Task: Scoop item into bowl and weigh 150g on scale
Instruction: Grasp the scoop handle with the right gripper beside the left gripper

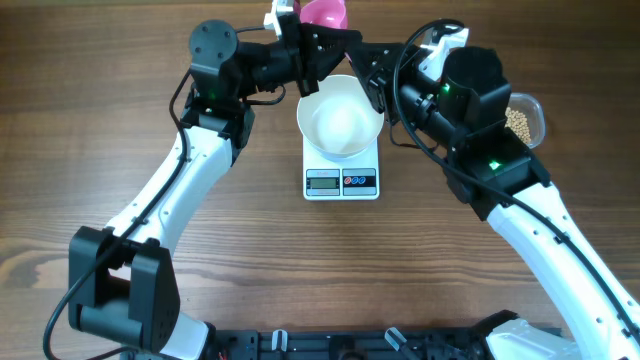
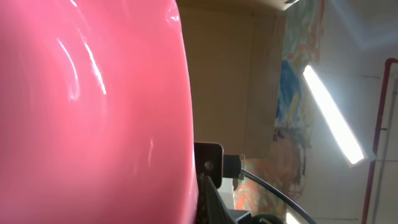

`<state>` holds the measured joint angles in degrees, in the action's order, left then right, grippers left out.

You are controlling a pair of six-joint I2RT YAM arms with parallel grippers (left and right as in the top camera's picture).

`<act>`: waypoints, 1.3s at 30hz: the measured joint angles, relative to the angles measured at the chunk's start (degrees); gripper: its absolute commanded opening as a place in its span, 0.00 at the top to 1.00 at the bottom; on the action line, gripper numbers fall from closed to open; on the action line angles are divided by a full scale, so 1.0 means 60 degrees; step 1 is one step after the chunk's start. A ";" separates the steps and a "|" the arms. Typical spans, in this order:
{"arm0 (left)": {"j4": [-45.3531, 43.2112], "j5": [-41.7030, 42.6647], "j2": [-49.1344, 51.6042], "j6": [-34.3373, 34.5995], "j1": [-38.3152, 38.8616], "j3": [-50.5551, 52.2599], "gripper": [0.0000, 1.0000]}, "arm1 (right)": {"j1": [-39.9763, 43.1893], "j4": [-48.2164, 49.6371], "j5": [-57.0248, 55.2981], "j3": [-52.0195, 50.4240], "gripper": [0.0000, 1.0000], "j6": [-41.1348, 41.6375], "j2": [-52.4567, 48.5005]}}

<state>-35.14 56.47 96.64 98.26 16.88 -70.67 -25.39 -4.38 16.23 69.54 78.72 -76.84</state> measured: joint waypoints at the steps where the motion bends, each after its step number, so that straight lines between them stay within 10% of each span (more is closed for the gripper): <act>1: 0.0000 -0.0004 -0.0004 0.0000 0.0000 0.0000 0.96 | 0.0018 0.0000 0.0004 0.0000 0.76 -0.0025 0.0000; 39: 0.0000 0.0142 0.0000 0.0000 0.0000 0.0000 0.96 | 0.0142 0.0022 0.0521 0.0000 0.83 -0.0168 0.0000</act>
<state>-35.14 57.32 96.64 98.26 16.88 -70.67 -24.53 -4.25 19.35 69.54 77.71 -76.84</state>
